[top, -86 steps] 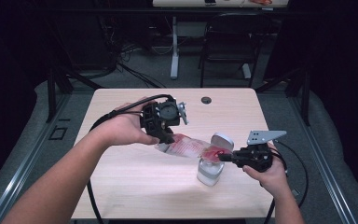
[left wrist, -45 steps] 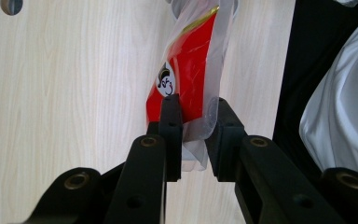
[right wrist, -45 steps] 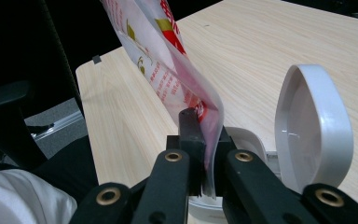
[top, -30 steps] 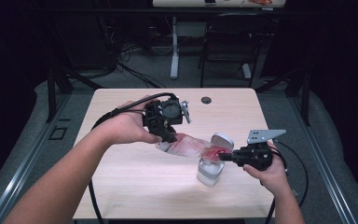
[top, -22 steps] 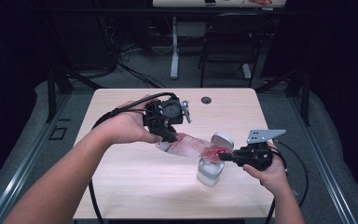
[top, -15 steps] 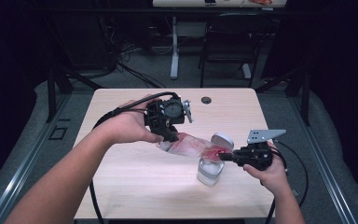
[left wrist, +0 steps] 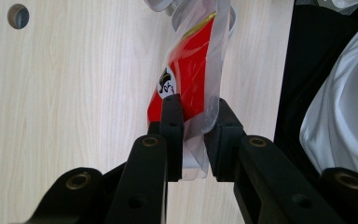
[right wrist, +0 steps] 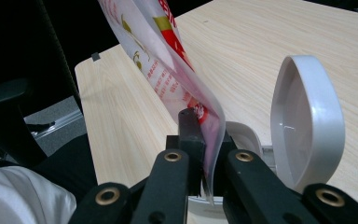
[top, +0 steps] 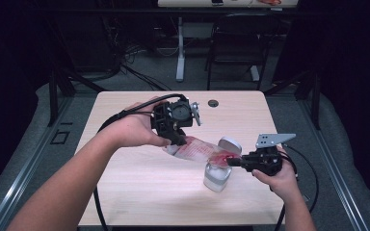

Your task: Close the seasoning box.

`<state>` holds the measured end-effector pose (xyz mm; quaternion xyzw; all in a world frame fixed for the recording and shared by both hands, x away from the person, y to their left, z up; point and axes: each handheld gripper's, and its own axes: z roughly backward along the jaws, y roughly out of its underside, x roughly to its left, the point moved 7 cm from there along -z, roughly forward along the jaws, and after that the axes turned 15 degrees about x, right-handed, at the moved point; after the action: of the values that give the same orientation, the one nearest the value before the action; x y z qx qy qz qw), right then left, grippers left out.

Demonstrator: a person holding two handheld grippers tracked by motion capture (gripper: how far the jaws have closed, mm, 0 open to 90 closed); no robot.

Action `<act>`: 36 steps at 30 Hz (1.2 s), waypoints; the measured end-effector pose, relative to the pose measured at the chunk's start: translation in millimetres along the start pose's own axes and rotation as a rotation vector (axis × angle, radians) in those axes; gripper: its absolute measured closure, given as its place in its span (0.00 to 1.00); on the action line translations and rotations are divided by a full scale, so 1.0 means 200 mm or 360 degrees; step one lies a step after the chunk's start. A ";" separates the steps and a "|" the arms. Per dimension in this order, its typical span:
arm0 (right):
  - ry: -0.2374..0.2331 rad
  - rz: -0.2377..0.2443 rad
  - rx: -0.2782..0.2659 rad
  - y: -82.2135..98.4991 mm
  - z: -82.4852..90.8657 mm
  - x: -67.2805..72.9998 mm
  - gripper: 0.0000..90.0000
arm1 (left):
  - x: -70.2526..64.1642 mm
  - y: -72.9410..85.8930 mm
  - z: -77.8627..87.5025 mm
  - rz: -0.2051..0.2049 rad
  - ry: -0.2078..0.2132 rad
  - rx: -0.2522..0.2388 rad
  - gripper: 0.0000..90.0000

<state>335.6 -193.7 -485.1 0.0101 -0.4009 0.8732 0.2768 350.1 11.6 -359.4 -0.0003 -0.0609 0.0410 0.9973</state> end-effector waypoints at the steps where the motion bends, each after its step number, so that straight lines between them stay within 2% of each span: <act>1: -0.0005 -0.0001 0.0000 0.00 0.00 0.00 0.99 | 0.00 0.00 0.00 0.0000 0.0001 0.0001 0.87; 20: -0.0016 0.0026 0.0018 0.00 0.02 0.03 0.99 | 0.00 0.01 0.01 0.0006 0.0017 -0.0014 0.88; 36: -0.0034 0.0038 0.0048 0.02 0.06 0.05 1.00 | 0.00 -0.01 0.01 -0.0020 0.0028 -0.0015 0.88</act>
<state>322.1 -198.7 -476.8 0.0186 -0.3907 0.8823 0.2619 350.8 10.4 -357.3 -0.0051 -0.0524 0.0343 0.9980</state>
